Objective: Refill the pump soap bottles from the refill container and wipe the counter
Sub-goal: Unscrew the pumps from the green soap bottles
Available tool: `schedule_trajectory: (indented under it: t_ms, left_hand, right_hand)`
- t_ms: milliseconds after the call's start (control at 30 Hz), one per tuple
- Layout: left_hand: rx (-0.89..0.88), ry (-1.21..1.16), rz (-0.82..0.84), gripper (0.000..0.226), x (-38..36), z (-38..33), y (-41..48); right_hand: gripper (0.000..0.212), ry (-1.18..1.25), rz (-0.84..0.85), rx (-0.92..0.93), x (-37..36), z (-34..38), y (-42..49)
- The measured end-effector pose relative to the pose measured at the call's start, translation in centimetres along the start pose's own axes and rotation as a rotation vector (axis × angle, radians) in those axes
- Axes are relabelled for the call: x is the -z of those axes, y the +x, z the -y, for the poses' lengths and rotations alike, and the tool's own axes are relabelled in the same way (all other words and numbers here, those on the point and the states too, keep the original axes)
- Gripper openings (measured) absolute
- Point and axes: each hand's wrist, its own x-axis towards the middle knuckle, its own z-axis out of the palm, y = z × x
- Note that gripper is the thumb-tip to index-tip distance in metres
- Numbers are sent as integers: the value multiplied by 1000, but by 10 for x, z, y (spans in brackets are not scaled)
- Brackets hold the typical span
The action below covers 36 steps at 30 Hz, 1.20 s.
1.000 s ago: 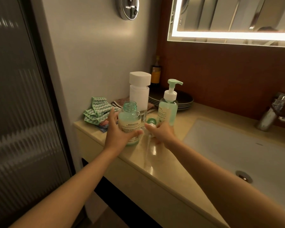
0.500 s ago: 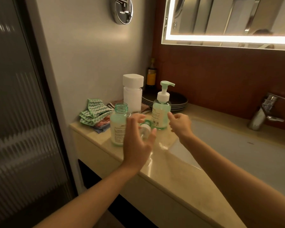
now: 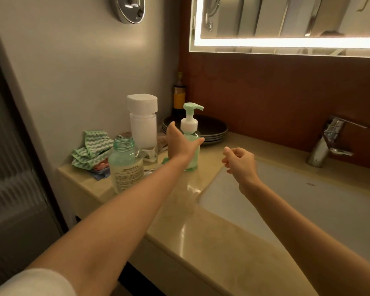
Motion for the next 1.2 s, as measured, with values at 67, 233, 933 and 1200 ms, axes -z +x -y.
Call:
schedule_trajectory:
  t_ms: [67, 233, 933, 1200]
  left_hand:
    - [2, 23, 2, 94, -5, 2, 6]
    - [-19, 145, -15, 67, -6, 5, 6]
    - [-88, -81, 174, 78, 57, 21, -94]
    - [-119, 14, 165, 84, 61, 30, -104]
  right_hand:
    - [26, 11, 14, 13, 3, 0, 1]
    - [26, 13, 36, 31, 10, 2, -2]
    - [55, -39, 225, 312, -12, 65, -61]
    - [45, -45, 278, 255, -21, 81, -76]
